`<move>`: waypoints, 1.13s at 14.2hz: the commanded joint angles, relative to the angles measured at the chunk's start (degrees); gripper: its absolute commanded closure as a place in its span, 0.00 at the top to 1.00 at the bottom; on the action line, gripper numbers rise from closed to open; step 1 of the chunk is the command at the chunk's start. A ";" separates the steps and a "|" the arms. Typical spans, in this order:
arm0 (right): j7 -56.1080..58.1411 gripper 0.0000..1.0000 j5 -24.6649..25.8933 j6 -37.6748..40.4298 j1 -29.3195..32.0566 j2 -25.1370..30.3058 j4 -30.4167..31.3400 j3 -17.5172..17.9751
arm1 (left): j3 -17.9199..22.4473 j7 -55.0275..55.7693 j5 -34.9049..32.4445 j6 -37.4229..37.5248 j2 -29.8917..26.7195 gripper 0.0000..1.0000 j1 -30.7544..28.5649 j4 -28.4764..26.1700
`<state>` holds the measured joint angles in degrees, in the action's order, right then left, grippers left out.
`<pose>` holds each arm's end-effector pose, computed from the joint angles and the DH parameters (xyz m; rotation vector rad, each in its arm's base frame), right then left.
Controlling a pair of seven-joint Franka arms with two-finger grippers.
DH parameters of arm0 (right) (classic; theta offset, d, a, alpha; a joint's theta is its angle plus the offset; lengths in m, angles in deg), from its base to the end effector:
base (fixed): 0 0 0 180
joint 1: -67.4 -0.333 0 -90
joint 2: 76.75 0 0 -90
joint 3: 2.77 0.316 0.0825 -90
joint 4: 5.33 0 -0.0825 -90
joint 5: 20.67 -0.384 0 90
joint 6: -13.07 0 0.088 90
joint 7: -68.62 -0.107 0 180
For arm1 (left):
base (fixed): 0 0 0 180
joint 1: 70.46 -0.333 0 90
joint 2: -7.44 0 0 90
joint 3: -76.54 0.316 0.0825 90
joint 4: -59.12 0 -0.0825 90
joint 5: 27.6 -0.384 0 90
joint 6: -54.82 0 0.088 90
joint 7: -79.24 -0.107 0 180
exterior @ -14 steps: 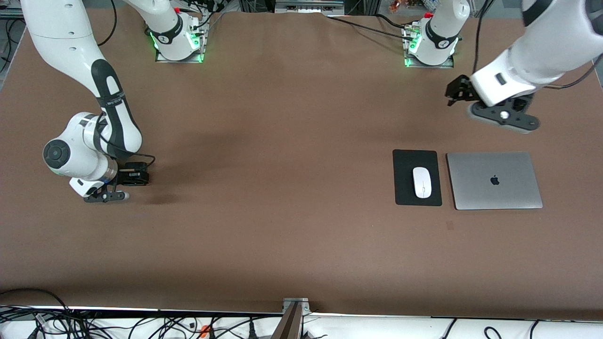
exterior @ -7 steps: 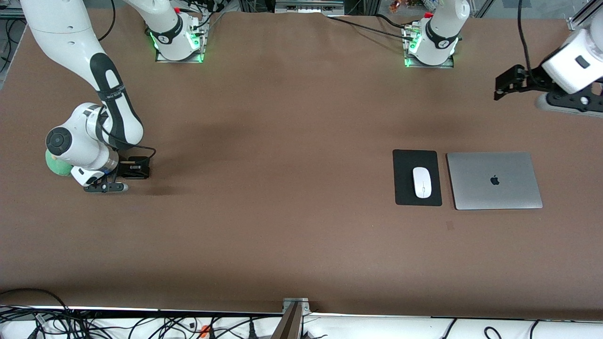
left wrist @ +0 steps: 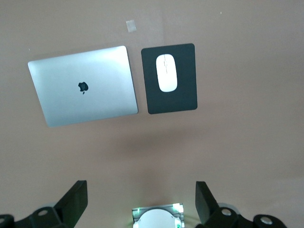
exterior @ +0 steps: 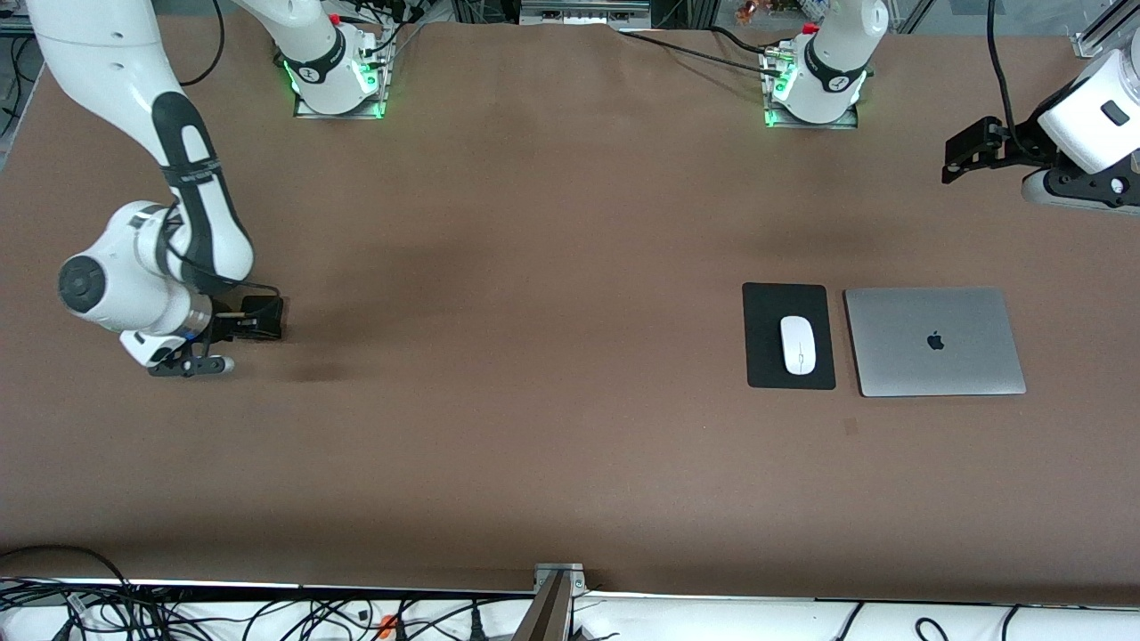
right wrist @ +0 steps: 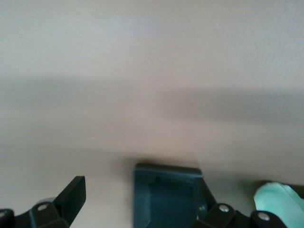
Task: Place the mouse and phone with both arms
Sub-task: 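Carry the black phone toward the green plush with the right gripper, then lower the phone beside the plush and open the right gripper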
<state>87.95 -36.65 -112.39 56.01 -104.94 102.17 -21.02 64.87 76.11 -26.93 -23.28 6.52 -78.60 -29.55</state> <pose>0.6174 -0.0547 0.2480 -3.0398 -0.0955 0.1908 0.5257 -0.0348 0.6274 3.1173 -0.1832 -0.2642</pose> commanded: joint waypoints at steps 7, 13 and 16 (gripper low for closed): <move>-9.02 1.00 8.93 21.99 8.75 24.04 -4.14 10.68 | -0.02 -0.03 -3.57 -1.42 1.45 1.00 -0.29 2.01; -11.15 1.00 15.80 38.79 9.20 26.61 -17.13 11.39 | 3.65 0.23 -4.35 -8.00 0.31 1.00 1.28 1.40; -11.07 1.00 15.72 39.94 8.84 27.75 -17.23 11.22 | 11.23 -0.65 -4.01 -10.92 -2.40 1.00 7.61 -2.62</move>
<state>77.65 -21.78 -73.98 63.94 -77.13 86.04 -10.91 72.92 76.09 -30.33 -32.84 6.77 -74.29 -29.08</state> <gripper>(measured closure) 0.000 0.000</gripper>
